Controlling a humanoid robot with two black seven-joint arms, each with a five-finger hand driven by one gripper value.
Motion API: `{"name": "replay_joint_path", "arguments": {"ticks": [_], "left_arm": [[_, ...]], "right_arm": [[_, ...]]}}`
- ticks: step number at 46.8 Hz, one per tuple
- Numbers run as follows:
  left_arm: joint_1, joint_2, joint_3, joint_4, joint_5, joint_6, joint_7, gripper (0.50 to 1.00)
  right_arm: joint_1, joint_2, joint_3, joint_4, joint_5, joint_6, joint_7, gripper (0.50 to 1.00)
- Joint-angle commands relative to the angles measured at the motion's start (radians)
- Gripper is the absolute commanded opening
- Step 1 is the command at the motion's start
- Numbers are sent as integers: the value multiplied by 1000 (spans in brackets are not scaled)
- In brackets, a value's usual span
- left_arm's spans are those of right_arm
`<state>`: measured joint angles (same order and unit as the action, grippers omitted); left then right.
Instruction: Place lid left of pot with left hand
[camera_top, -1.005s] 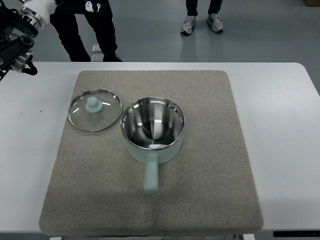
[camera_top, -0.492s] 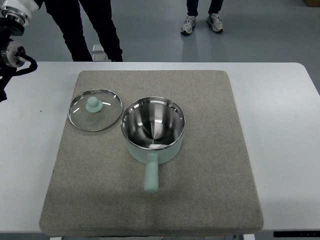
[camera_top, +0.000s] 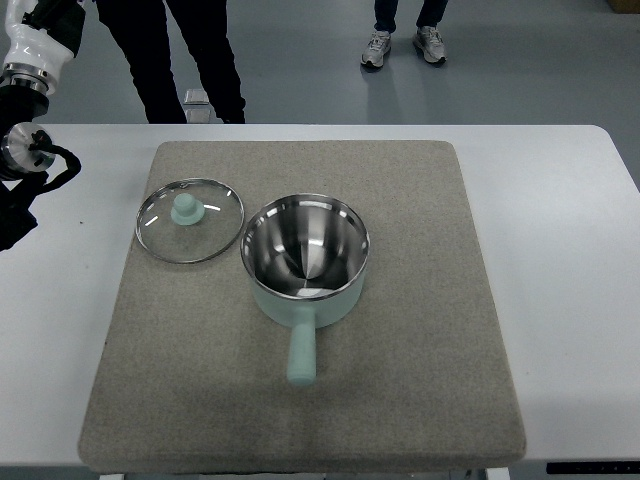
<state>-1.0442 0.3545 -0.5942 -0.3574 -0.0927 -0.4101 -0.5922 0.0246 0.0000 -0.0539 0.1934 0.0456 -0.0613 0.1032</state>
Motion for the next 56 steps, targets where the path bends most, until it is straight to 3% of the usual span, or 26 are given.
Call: {"name": "replay_joint_path", "arguments": {"ticks": [1, 11, 20, 26, 29, 35, 43, 56], "left_arm": [[1, -8, -6, 5, -1, -3, 0, 994], [-17, -95, -44, 135, -4, 47, 72, 994], [-16, -106, -75, 144, -36, 56, 117, 994], [-17, -135, -105, 146, -82, 191, 206, 994], [-23, -140, -108, 137, -99, 221, 215, 994], [-28, -138, -110, 138, -102, 199, 213, 994], [-17, -131, -144, 152, -122, 64, 213, 994], [-17, -138, -151, 167, -122, 60, 213, 994]], "right_arm": [[0, 0, -1, 0, 0, 0, 1, 924], [0, 0, 0, 0, -1, 0, 0, 924], [0, 0, 0, 0, 0, 0, 0, 924], [0, 0, 0, 0, 0, 0, 1, 924], [0, 0, 0, 0, 0, 0, 0, 923], [0, 0, 0, 0, 0, 0, 0, 924], [0, 0, 0, 0, 0, 0, 0, 924], [9, 0, 8, 11, -4, 9, 0, 924]]}}
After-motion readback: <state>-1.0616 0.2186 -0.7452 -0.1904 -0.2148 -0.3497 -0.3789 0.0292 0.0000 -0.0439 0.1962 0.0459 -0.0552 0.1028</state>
